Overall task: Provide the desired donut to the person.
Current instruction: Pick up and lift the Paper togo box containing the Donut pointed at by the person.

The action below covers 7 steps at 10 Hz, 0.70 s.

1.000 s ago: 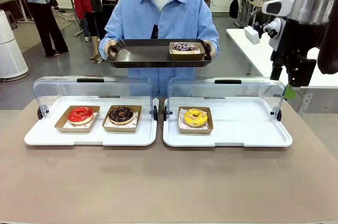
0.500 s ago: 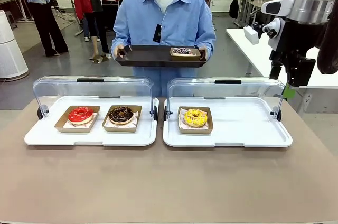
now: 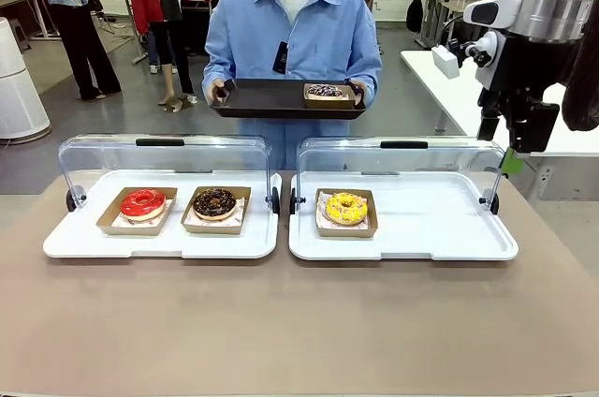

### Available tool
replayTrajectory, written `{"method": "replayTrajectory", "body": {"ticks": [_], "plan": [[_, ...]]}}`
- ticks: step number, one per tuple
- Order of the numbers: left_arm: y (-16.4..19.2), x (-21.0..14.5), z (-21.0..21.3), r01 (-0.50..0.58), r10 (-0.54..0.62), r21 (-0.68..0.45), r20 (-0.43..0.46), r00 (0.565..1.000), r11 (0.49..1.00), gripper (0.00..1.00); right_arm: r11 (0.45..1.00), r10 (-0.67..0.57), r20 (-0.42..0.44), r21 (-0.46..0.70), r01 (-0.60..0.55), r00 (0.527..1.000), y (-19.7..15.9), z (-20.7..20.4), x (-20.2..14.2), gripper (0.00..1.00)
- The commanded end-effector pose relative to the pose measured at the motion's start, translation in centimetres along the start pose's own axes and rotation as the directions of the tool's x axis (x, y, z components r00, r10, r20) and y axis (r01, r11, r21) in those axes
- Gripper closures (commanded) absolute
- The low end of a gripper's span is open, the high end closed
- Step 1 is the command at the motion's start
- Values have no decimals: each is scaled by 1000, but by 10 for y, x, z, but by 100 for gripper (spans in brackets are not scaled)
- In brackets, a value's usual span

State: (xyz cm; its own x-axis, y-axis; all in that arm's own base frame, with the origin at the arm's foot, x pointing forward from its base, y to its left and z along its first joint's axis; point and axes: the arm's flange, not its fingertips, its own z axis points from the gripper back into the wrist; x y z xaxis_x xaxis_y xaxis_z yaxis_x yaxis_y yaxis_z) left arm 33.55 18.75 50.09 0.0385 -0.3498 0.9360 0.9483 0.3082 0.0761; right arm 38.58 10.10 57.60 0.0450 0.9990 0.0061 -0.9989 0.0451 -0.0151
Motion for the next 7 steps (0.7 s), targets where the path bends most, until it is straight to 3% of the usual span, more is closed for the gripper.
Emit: {"method": "replayTrajectory", "body": {"ticks": [1, 7], "plan": [[-1, 1, 1, 9, -9, 3, 16, 1000, 1000, 0, 1000, -4, -3, 11, 4, 1000, 1, 1, 0, 0], [-1, 1, 1, 9, -9, 3, 16, 1000, 1000, 0, 1000, 0, 0, 1, 0, 1000, 0, 0, 0, 0]]}}
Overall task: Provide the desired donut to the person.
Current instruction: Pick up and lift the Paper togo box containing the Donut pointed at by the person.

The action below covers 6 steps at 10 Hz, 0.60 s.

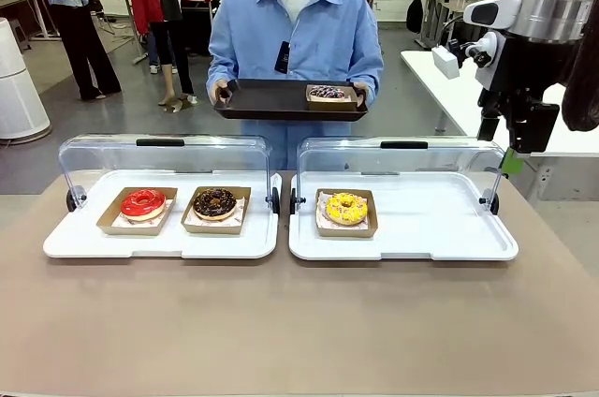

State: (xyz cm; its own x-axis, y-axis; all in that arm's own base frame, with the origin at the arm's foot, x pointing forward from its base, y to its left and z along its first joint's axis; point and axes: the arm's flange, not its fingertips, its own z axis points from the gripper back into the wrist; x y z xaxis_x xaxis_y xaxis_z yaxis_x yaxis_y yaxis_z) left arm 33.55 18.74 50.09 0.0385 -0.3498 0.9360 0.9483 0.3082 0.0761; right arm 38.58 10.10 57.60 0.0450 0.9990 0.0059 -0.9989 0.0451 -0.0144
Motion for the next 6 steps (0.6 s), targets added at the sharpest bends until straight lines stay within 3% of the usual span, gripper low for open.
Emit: {"method": "replayTrajectory", "body": {"ticks": [1, 2, 3, 4, 6], "plan": [[-1, 1, 1, 9, -9, 3, 16, 1000, 1000, 0, 991, 69, 216, 96, -91, 974, -9, 3, -48, 0], [-1, 1, 1, 9, -9, 3, 16, 1000, 1000, 0, 980, 89, 379, 133, -149, 921, -16, 1, -96, 0], [-1, 1, 1, 9, -9, 3, 16, 1000, 1000, 0, 985, 55, 509, 113, -130, 859, -19, -2, -138, 0], [-1, 1, 1, 9, -9, 3, 16, 1000, 1000, 0, 989, 48, 697, 66, -131, 715, -20, -4, -178, 0], [-1, 1, 1, 9, -9, 3, 16, 1000, 1000, 0, 998, 44, 872, -16, -62, 488, -14, -18, -234, 0]]}}
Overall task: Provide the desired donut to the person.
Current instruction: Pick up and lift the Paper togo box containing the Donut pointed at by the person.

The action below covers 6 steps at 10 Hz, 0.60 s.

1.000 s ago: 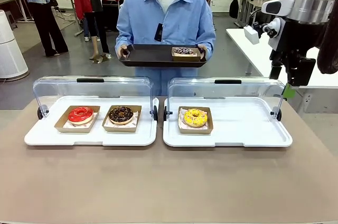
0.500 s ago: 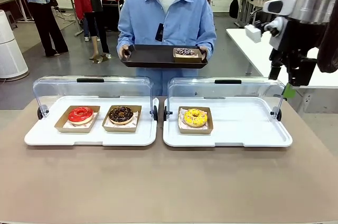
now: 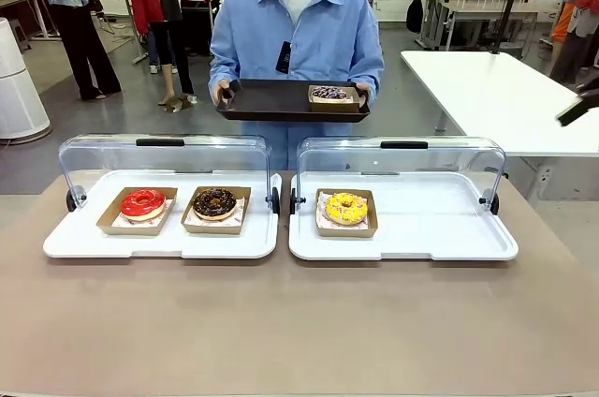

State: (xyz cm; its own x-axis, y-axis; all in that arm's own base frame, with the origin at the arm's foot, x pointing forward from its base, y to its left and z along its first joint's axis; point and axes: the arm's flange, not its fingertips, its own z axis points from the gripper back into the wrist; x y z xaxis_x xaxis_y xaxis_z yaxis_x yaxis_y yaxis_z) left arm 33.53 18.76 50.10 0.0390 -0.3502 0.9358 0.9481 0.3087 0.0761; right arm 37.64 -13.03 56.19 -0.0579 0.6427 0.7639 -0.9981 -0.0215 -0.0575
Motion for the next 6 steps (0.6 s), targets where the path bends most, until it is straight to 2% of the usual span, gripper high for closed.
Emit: {"method": "replayTrajectory", "body": {"ticks": [1, 2, 4, 6], "plan": [[-1, 1, 1, 9, -9, 3, 16, 1000, 1000, 0, 994, -86, 219, -53, 100, 972, -5, 3, -25, 0], [-1, 1, 1, 9, -9, 3, 16, 1000, 1000, 0, 985, -106, 221, -107, 132, 970, 1, 3, -39, 0], [-1, 1, 1, 9, -9, 3, 16, 1000, 1000, 0, 982, -170, 262, -36, 185, 950, 16, 0, -59, 0], [-1, 1, 1, 9, -9, 3, 16, 1000, 1000, 0, 983, -158, 255, -46, 175, 954, 25, 0, -62, 0]]}}
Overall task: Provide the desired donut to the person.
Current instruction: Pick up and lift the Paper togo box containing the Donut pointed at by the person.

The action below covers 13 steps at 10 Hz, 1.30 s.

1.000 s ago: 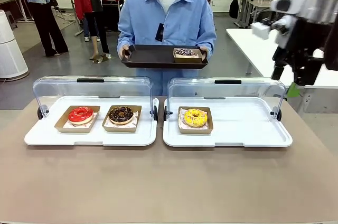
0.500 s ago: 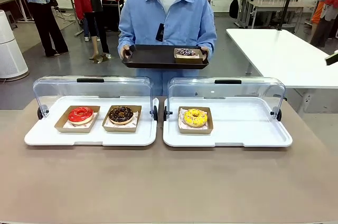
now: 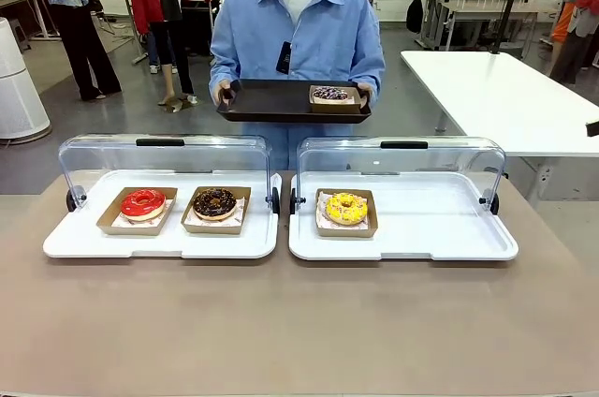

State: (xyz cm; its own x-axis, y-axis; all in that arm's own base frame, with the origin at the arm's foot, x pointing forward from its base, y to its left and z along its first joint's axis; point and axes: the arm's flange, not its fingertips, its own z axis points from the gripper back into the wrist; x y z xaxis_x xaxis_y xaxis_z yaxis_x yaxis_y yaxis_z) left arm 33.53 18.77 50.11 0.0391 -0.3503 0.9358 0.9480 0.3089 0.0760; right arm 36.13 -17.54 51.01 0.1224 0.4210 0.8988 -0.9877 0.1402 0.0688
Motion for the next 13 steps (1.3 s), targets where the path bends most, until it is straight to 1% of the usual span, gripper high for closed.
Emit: {"method": "replayTrajectory", "body": {"ticks": [1, 2, 5, 6, 7, 13], "plan": [[-1, 1, 1, 9, -9, 2, 17, 1000, 1000, 0, 1000, 19, 10, 11, -19, 1000, 8, -2, 1, 0], [-1, 1, 1, 9, -9, 2, 17, 1000, 1000, 0, 999, 4, 5, 41, -4, 1000, 9, -1, 0, 0], [-1, 1, 1, 9, -9, 2, 17, 1000, 1000, 0, 999, -16, -19, 43, 16, 1000, 8, -2, 1, 0], [-1, 1, 1, 9, -9, 2, 17, 1000, 1000, 0, 998, -57, -42, 12, 58, 997, 5, -6, 3, 0], [-1, 1, 1, 9, -9, 2, 17, 1000, 1000, 0, 999, -9, -4, 32, 9, 1000, 6, -2, 1, 0], [-1, 1, 1, 9, -9, 2, 17, 1000, 1000, 0, 999, -9, -4, 32, 9, 1000, 6, -2, 1, 0]]}}
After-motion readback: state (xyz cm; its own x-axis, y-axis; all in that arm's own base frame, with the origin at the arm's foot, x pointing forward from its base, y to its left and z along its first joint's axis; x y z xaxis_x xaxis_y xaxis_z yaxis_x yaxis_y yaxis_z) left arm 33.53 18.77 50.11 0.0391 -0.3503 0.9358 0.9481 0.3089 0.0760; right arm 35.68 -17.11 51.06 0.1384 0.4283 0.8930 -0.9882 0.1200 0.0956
